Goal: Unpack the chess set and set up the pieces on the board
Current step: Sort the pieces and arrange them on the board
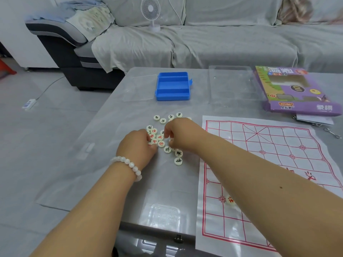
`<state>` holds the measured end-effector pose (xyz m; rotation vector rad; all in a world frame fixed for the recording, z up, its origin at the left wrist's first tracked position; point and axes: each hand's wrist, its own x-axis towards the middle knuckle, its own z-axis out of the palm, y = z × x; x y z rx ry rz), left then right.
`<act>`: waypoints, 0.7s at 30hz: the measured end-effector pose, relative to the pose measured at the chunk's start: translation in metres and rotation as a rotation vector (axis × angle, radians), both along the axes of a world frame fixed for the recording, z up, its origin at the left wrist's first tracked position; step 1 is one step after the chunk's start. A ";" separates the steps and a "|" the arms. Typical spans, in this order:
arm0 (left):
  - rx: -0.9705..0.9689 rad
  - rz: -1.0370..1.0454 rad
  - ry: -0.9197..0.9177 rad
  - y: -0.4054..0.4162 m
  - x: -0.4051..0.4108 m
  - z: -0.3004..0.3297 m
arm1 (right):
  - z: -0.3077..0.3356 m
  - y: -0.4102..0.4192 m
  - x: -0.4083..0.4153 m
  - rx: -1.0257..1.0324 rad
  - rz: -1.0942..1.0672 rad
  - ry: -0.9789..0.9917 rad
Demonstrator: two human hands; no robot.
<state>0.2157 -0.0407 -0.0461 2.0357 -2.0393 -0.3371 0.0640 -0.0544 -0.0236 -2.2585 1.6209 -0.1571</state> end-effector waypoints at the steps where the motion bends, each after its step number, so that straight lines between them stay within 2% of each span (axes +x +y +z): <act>1: -0.009 -0.011 -0.007 0.000 -0.001 -0.001 | 0.001 -0.002 0.003 0.006 0.021 0.028; 7: -0.016 -0.093 -0.015 -0.003 0.001 -0.002 | 0.001 -0.011 0.011 0.042 0.124 0.098; 21: 0.019 -0.226 -0.025 -0.010 0.010 0.004 | -0.006 -0.013 0.010 0.024 0.146 0.069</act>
